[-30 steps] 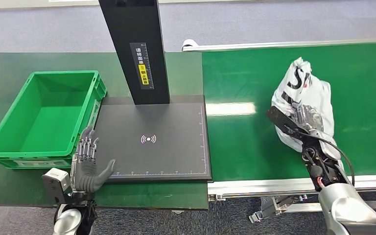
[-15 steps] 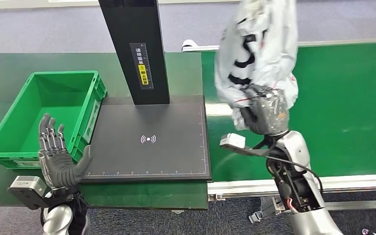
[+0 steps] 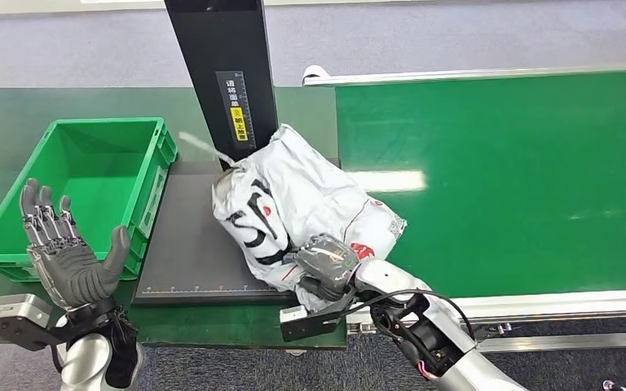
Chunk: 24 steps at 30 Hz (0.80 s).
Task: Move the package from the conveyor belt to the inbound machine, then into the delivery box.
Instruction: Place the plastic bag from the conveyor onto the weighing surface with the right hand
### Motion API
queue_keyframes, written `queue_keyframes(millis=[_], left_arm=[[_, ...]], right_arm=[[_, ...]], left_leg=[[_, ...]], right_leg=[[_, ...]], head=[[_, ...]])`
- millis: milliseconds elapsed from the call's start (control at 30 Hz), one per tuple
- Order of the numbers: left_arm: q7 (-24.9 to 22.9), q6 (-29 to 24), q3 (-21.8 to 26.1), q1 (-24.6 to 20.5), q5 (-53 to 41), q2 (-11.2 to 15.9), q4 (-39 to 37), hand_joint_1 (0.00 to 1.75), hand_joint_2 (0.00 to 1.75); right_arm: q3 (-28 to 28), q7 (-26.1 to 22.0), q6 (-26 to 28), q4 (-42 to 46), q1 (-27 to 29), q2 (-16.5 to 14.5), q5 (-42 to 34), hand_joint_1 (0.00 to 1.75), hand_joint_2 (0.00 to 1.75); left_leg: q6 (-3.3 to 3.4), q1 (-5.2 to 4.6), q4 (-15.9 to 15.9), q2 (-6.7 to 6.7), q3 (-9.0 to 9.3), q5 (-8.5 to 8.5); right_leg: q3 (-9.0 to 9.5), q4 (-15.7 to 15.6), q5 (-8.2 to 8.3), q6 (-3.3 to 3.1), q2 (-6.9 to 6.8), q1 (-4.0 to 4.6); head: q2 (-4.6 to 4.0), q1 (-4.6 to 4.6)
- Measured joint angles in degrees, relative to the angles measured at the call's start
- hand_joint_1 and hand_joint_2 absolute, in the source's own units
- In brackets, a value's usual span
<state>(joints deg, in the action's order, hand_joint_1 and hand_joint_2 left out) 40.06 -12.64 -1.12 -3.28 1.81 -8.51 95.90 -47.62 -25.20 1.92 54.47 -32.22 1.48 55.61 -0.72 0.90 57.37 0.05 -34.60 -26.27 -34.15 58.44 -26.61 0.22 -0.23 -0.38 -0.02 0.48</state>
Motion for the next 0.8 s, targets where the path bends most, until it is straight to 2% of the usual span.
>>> queue_keyframes(millis=[133, 267, 333, 400, 467, 533, 800], left_arm=[[0.00, 1.00, -0.80, -0.60, -0.56, 0.06, -1.39, 0.00, 1.75], [0.00, 1.06, -1.28, -0.85, -0.61, 0.06, -2.33, 0.00, 1.75], [0.00, 1.11, -1.30, -0.73, -0.61, 0.05, -2.45, 0.00, 1.75], [0.00, 1.38, -1.27, -0.43, -0.60, 0.04, -2.46, 0.00, 1.75], [0.00, 1.68, -1.24, -0.05, -0.60, 0.03, -2.46, 0.00, 1.75], [0.00, 1.78, -1.21, 0.17, -0.64, 0.03, -2.46, 0.00, 1.75], [0.00, 1.69, -0.94, 0.35, -1.12, -0.01, -2.48, 0.00, 1.75]], right_arm=[[-2.86, -0.21, -4.39, -6.53, -2.37, -1.25, -2.09, 1.75, 1.75], [-4.58, 0.26, -2.45, -10.15, -4.27, -2.04, -2.14, 1.75, 1.75], [-5.02, 0.20, 1.69, -10.81, -4.38, -2.22, -2.08, 1.16, 1.75], [-5.09, -0.39, 7.09, -10.68, -3.93, -2.20, -2.48, 0.39, 1.75], [-4.84, -0.81, 11.85, -9.59, -3.13, -2.00, -3.01, 0.10, 1.75], [-4.43, -0.78, 14.43, -7.96, -2.39, -1.80, -3.18, 0.00, 1.75], [1.31, -1.94, 22.54, 1.33, 1.94, -0.56, -7.65, 0.00, 1.75]], left_leg=[[0.00, 0.00, 0.00, 0.06, 0.12, -0.01], [-0.01, 0.00, 0.00, 0.14, 0.33, -0.03], [-0.01, 0.00, -0.01, 0.13, 0.35, -0.03], [-0.01, 0.00, -0.01, 0.12, 0.35, -0.02], [0.00, 0.00, -0.01, 0.13, 0.34, -0.01], [0.00, 0.00, 0.00, 0.12, 0.33, -0.01], [-0.01, 0.00, 0.00, 0.08, 0.18, -0.04]], right_leg=[[0.07, -0.01, 0.00, 0.00, 0.05, 0.00], [0.24, -0.01, 0.00, -0.01, 0.11, 0.00], [0.28, -0.01, 0.00, -0.01, 0.11, 0.00], [0.29, -0.01, 0.00, -0.01, 0.11, 0.00], [0.28, -0.01, 0.01, 0.00, 0.11, 0.00], [0.27, 0.00, 0.02, 0.00, 0.11, 0.00], [0.13, -0.01, 0.00, 0.00, 0.09, 0.00]], head=[[0.00, 0.00], [0.00, -0.01], [0.01, -0.01], [0.01, 0.01], [0.00, 0.01], [-0.01, -0.01], [0.00, 0.00]])
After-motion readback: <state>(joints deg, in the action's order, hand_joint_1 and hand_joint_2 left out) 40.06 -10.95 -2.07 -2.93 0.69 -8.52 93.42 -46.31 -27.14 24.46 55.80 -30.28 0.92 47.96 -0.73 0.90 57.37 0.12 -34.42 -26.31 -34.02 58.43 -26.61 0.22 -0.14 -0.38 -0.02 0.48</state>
